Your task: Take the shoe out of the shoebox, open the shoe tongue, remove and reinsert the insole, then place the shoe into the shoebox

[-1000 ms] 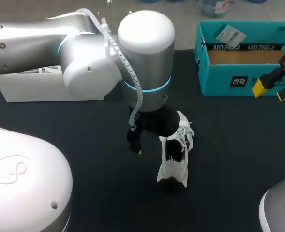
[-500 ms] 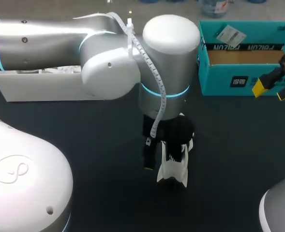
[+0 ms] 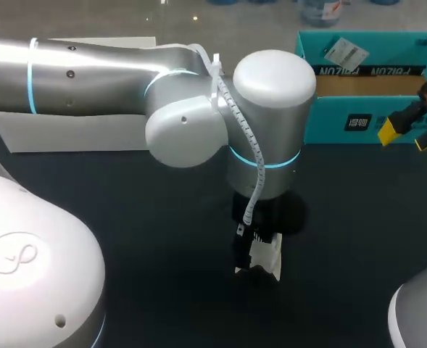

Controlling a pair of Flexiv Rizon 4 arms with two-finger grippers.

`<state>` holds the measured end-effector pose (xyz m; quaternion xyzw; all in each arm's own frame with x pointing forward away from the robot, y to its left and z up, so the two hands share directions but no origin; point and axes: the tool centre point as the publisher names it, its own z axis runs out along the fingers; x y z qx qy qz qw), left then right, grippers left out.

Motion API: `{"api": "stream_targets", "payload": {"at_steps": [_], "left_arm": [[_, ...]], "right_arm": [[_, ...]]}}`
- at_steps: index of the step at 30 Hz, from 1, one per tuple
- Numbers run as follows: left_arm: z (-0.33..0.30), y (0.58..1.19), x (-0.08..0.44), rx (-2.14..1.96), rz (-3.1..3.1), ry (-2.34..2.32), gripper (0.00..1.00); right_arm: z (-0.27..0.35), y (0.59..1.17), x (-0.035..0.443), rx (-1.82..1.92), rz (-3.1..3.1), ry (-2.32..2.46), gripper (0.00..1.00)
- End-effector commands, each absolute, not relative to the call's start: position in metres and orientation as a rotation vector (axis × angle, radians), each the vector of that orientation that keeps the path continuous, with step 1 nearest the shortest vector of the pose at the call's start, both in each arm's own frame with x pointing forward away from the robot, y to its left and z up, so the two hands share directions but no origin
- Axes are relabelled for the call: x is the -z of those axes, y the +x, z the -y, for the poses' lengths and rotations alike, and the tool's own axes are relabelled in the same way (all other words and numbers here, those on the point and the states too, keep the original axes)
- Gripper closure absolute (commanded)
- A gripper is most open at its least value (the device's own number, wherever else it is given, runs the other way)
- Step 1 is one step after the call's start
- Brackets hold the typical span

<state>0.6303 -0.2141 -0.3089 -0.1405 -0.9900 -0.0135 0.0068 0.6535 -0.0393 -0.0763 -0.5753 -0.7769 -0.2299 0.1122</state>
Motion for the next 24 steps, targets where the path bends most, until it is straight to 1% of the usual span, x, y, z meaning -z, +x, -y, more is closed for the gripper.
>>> {"api": "stream_targets", "payload": {"at_steps": [1,15,24], "left_arm": [[0.225,0.630,0.319,0.046,3.098,-0.450,0.00],[0.243,0.644,0.358,0.087,3.072,-0.431,0.00],[0.248,0.648,0.364,0.104,3.066,-0.432,0.00]], "right_arm": [[0.039,0.656,0.076,0.667,2.280,-1.687,0.00],[0.039,0.656,0.076,0.667,2.280,-1.687,0.00],[0.039,0.656,0.076,0.667,2.280,-1.687,0.00]]}}
